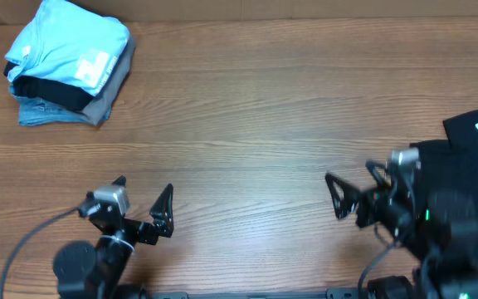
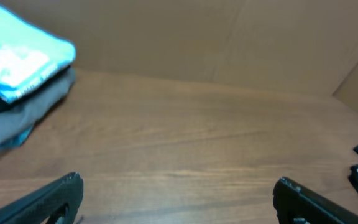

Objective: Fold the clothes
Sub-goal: 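Reach the right gripper to the black polo shirt at the right edge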

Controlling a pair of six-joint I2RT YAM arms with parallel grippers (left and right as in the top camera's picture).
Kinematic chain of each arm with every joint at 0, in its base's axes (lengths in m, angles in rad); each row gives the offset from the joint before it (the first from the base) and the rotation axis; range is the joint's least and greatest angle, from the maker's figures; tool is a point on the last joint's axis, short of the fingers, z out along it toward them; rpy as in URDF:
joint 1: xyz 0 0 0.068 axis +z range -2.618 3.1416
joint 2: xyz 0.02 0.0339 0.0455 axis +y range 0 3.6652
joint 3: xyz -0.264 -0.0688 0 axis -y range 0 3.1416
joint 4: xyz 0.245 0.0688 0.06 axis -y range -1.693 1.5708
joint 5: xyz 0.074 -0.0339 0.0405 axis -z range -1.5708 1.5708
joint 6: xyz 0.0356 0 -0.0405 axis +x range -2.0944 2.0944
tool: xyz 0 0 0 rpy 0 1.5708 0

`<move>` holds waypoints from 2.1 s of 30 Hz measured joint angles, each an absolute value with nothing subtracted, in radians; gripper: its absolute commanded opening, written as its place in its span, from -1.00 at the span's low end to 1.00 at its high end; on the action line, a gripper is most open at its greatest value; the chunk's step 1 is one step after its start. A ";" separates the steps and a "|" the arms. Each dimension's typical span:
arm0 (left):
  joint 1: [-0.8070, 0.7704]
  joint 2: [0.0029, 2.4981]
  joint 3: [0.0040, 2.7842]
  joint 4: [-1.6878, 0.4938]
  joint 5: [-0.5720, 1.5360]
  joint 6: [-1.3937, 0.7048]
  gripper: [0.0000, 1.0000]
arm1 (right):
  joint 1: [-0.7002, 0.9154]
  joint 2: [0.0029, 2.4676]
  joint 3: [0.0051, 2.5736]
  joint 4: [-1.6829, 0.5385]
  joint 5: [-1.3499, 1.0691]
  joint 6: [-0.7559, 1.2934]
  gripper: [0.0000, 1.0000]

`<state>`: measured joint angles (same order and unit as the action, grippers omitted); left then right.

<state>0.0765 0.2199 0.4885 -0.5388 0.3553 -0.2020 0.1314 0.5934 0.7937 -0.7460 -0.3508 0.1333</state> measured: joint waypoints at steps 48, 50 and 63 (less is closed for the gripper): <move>0.072 1.316 1.230 -1.199 0.459 -0.180 1.00 | -0.295 1.922 1.321 -1.058 0.132 0.550 0.67; 0.072 1.316 1.230 -1.201 0.452 -0.175 1.00 | -0.302 1.927 1.321 -1.061 0.136 0.554 0.45; 0.072 1.316 1.230 -1.205 0.440 -0.145 1.00 | -0.306 1.927 1.318 -0.971 0.054 0.530 -0.70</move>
